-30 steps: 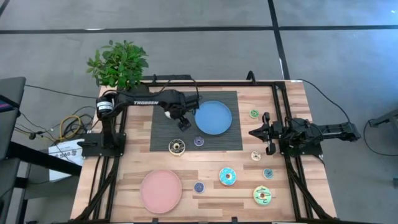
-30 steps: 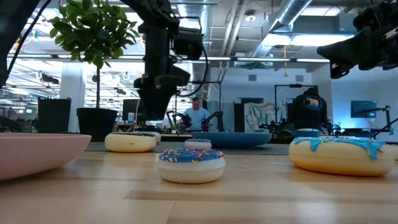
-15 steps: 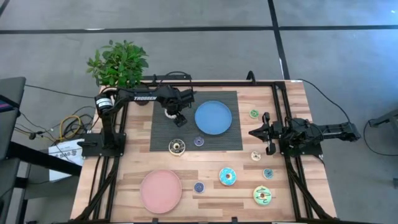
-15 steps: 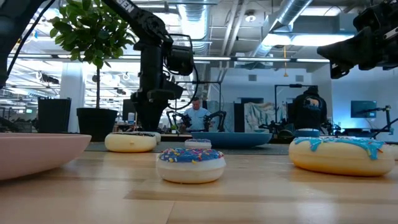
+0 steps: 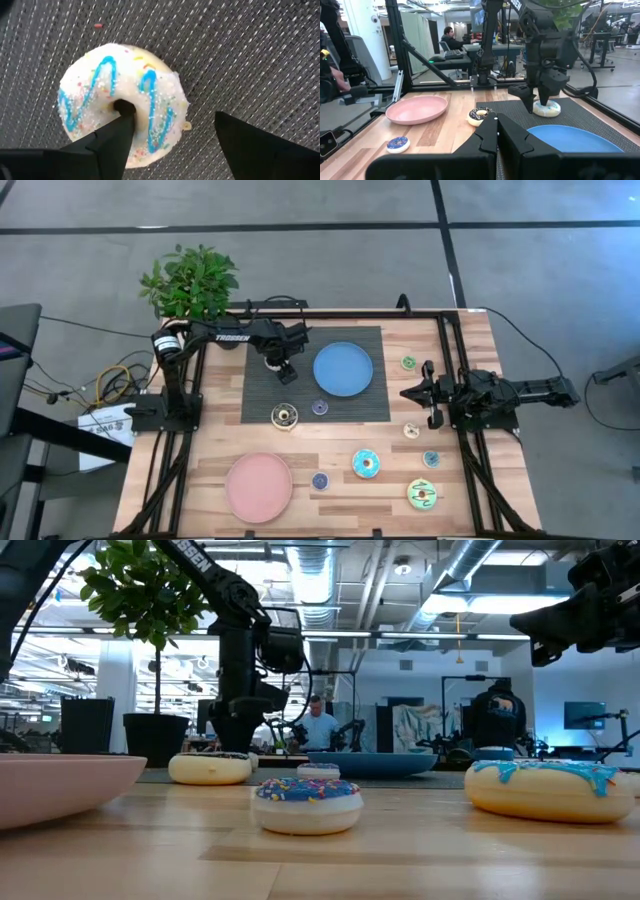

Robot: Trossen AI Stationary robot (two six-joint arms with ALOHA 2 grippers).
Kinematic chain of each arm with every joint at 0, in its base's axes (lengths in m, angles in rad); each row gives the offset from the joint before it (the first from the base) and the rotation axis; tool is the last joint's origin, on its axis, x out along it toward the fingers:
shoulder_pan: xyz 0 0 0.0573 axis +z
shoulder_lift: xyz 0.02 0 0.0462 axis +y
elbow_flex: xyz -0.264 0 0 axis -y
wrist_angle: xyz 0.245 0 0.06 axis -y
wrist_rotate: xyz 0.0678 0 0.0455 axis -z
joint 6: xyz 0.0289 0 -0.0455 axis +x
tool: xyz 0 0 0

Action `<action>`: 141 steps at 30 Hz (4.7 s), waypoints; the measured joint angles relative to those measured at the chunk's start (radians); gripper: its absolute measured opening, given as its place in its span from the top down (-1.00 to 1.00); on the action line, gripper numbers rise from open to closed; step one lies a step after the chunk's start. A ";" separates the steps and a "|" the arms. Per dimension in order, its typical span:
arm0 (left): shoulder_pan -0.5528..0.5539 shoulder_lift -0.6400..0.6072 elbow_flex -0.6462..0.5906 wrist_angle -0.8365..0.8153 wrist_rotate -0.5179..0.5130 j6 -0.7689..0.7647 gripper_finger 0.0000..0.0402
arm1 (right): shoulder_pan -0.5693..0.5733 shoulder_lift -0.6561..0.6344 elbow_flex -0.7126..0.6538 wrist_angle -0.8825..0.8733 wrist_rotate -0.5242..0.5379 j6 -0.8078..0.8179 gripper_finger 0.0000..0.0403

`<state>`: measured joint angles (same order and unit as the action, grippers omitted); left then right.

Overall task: Pick & Place donuts
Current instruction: Put the big white donut on the light orange plate, then put the small green donut on the blue plate

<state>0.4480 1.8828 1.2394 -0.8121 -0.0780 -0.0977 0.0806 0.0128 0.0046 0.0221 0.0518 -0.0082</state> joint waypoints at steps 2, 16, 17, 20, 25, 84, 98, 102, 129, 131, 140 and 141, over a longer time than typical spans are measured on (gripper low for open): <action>0.000 0.000 0.000 0.016 -0.012 0.000 -0.26 | 0.000 0.000 0.000 0.000 0.000 0.000 1.00; 0.000 0.000 0.000 0.018 -0.022 -0.019 0.40 | 0.000 0.000 0.000 0.000 0.000 0.000 1.00; 0.000 0.000 0.000 0.018 -0.022 -0.019 0.43 | 0.000 0.000 0.000 0.000 0.000 0.000 1.00; 0.000 0.000 0.000 0.018 -0.020 -0.024 0.52 | 0.000 0.000 0.000 0.000 0.000 0.000 1.00; -0.001 0.000 0.033 -0.039 -0.013 -0.062 0.58 | 0.000 0.000 0.000 0.000 0.000 0.000 1.00; -1.298 -0.126 -0.071 -0.026 -0.054 -1.142 0.58 | 0.000 0.000 0.000 0.000 0.000 0.000 1.00; -1.297 -0.126 -0.084 -0.026 -0.057 -1.142 0.34 | 0.000 0.000 0.000 0.000 0.000 0.000 1.00; -1.297 -0.128 -0.084 -0.026 0.010 -1.124 0.19 | 0.000 0.000 0.000 0.000 0.000 0.000 1.00; -0.955 -0.139 0.631 -0.523 -0.185 -0.714 0.03 | 0.000 0.000 0.000 0.000 0.000 0.000 1.00; -0.916 -0.139 0.660 -0.495 -0.200 -0.611 0.03 | 0.000 0.000 0.000 0.000 0.000 0.000 1.00; -0.728 -0.131 0.666 -0.269 -0.180 -0.511 0.03 | 0.000 0.000 0.000 0.000 0.000 0.000 1.00; -0.705 -0.129 0.665 -0.252 -0.175 -0.504 0.03 | 0.000 0.000 0.000 0.000 0.000 0.000 1.00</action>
<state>-0.2565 1.7535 1.9045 -1.0641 -0.2530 -0.6014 0.0805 0.0128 0.0047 0.0219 0.0517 -0.0082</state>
